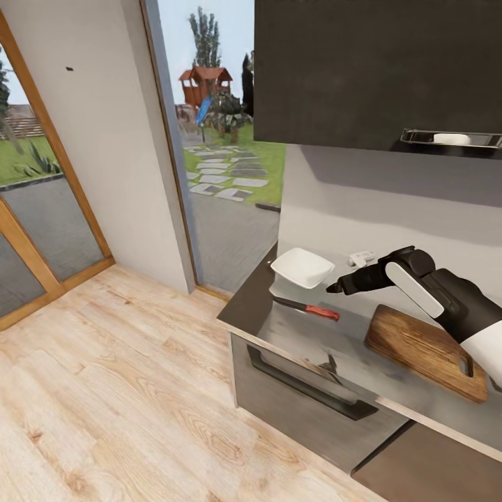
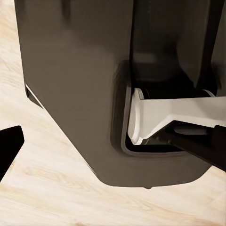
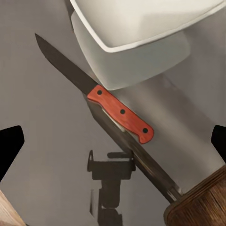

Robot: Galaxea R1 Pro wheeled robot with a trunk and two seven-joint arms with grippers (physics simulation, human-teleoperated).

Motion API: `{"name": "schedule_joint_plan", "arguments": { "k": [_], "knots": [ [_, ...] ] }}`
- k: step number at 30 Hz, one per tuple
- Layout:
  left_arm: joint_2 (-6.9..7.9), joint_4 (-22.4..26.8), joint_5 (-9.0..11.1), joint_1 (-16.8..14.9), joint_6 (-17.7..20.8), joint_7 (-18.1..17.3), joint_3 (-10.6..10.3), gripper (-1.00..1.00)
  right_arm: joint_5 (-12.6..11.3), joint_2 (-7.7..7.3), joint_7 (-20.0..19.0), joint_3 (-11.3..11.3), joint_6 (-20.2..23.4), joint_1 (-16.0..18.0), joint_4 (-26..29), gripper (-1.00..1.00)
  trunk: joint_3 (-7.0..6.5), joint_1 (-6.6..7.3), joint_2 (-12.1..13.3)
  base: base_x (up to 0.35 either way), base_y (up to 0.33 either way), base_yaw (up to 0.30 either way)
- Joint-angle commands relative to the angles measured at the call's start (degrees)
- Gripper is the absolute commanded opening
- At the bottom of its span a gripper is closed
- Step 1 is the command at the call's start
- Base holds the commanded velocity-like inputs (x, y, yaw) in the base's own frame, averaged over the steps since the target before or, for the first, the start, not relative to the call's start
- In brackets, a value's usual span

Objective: In the kitchen, take the Vidalia onion out of the sink, dice it on the chopping board with the paring knife, put the diced onion into the bowl on the countertop, then place both the paring knife and the chopping board into the sink.

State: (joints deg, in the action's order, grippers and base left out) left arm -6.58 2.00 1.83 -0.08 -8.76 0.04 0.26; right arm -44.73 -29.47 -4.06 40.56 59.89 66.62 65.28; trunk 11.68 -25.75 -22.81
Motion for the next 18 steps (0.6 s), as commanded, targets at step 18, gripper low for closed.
{"name": "schedule_joint_plan", "arguments": {
  "k": [18],
  "knots": [
    [0.07,0.0,0.1,0.0,-0.3,-0.2,-0.2,1.0,0.6,-0.06,-0.3,6.5,0.1,0.1,0.0,1.0,0.11,-0.03,-0.1,0.019,0.0,0.0]
  ]
}}
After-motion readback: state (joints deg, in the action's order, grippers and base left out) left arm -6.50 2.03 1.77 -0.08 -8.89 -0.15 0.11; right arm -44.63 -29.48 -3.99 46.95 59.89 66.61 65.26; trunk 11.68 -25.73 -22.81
